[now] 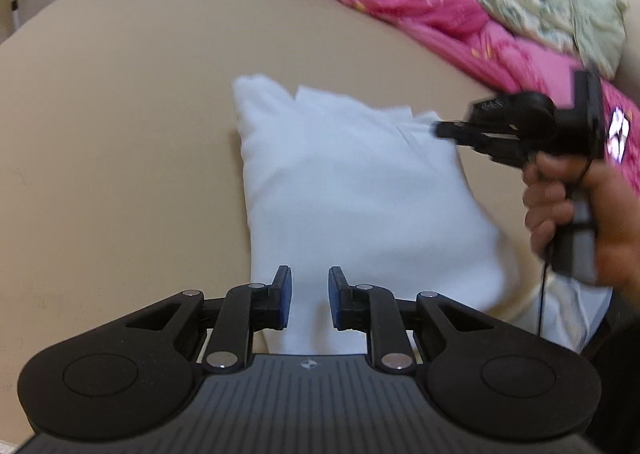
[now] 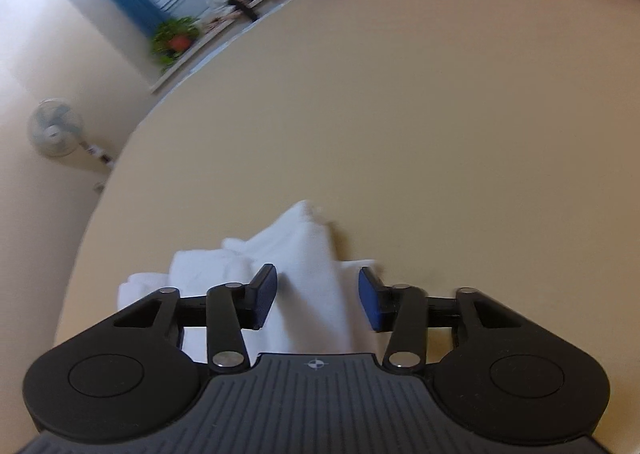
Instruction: Fold small clothes
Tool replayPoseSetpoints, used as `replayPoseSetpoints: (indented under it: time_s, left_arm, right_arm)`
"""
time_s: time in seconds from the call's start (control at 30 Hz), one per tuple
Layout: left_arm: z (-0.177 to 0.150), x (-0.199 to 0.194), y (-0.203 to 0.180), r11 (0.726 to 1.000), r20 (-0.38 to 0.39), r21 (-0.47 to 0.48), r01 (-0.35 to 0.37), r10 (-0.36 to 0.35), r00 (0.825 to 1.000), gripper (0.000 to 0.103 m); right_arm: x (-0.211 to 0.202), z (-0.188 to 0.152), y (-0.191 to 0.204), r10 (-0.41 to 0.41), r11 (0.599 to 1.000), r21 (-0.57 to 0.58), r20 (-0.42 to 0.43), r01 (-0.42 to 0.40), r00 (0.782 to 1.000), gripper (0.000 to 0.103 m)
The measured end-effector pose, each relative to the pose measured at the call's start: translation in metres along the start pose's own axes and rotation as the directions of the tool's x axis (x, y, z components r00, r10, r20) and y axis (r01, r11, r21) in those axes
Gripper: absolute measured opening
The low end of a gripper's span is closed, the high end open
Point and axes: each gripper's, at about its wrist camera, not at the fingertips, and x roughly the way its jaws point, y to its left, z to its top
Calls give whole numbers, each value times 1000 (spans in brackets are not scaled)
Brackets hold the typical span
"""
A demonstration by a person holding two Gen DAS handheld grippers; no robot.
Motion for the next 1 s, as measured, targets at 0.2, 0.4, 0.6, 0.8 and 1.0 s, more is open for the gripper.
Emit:
replayPoseSetpoints:
  time_s: [0.2, 0.4, 0.6, 0.8, 1.0]
  left_arm:
    - [4, 42, 2, 998, -108, -16, -57, 55, 993, 23]
    - [24, 13, 10, 998, -77, 38, -47, 50, 996, 40]
    - [58, 24, 24, 996, -57, -44, -81, 79, 995, 62]
    - [68, 28, 19, 994, -66, -33, -103, 101, 993, 64]
    - [73, 39, 23, 994, -78, -53, -98, 94, 992, 68]
  right_arm:
    - [4, -1, -20, -181, 980, 80, -43, 184, 982, 11]
    - [-46, 3, -11, -167, 984, 74, 97, 160, 981, 43]
    - [-27, -30, 11, -29, 996, -86, -130, 18, 991, 71]
    - [-2, -34, 2, -62, 996, -75, -214, 47, 975, 72]
    - [-2, -28, -5, -58, 996, -74, -220, 43, 974, 77]
